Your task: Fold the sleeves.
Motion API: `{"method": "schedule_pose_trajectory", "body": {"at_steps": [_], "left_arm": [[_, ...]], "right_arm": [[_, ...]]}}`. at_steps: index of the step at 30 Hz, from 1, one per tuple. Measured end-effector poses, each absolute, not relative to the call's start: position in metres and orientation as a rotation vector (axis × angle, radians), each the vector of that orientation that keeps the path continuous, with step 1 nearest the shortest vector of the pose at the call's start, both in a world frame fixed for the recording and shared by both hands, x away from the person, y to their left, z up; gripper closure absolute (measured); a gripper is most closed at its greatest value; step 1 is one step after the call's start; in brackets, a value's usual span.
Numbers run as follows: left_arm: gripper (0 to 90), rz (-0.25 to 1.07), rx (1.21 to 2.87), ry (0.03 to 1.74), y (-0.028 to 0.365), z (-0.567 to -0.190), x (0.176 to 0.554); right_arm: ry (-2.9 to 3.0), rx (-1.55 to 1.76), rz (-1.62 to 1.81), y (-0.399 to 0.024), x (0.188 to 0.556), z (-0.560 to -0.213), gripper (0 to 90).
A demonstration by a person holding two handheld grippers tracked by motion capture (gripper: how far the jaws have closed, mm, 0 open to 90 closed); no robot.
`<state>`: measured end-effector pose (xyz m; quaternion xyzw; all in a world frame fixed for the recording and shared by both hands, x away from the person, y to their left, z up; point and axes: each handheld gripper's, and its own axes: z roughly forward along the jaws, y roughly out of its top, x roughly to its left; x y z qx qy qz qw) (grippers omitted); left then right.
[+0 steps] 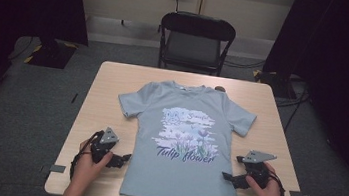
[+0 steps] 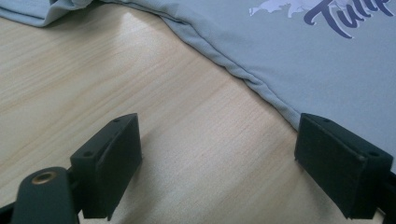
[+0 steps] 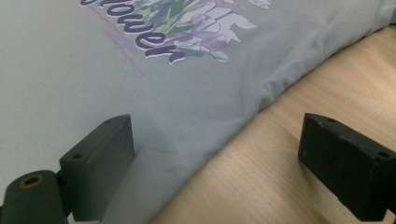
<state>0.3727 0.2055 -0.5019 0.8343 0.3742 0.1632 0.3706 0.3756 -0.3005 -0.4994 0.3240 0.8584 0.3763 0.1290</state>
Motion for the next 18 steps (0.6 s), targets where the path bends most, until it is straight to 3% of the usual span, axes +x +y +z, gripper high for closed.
{"method": "schedule_pose_trajectory", "body": {"at_steps": [18], "left_arm": [[14.1,0.422,2.143,0.958,0.205,-0.502,0.373]], "right_arm": [[2.394,1.03,1.093,-0.312,0.399,-0.486,10.7]]}}
